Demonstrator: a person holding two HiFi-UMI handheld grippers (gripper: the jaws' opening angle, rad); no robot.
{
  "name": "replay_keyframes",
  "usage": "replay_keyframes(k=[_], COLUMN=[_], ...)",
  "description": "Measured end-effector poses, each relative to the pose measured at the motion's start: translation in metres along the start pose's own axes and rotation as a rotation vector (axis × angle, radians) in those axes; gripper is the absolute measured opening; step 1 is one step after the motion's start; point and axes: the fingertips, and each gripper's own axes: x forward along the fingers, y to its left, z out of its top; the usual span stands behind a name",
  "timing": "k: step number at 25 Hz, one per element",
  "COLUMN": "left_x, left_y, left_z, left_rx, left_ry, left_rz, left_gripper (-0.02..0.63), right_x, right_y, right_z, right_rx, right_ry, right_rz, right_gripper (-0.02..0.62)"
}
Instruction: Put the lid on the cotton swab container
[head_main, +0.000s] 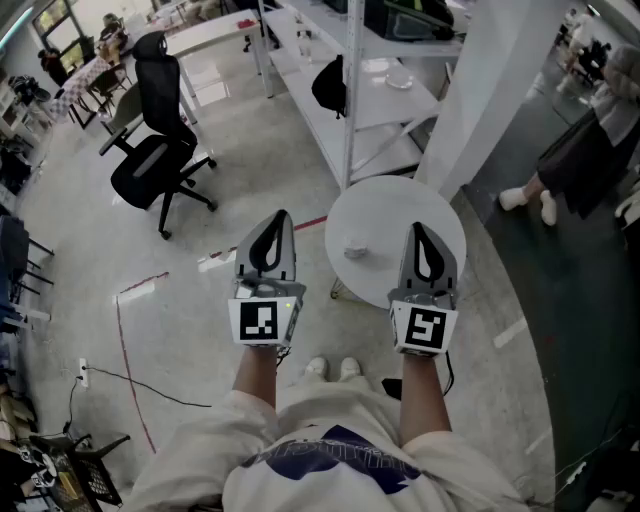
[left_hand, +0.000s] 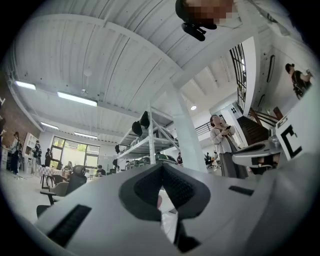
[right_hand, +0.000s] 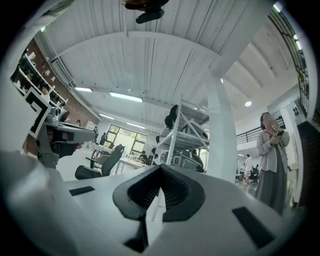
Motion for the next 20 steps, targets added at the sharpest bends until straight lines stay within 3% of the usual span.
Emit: replay_keyframes(k=[9,13,20], left_x=[-0.005,-0.003,0.001], left_y=[-0.007,-0.009,-0.021], left_z=[0.001,-0.002,-0.013], left_rx=[0.002,0.007,-0.013], left_ry=[0.004,0.016,0.046], left_rz=[0.002,0.014,0.021], left_gripper=[-0.002,-0.002,-0.002], right_x=[-0.007,-0.007,-0.009], right_y=[0.0,-0.004,-0.026], right_z=[-0.002,-0.007,-0.01], right_rx=[-0.016,-0.069,0.043], right_ry=[0.002,0.003,-0.019], right_rz=[0.019,0.025,0.085], right_gripper=[0.006,0.006,0.009])
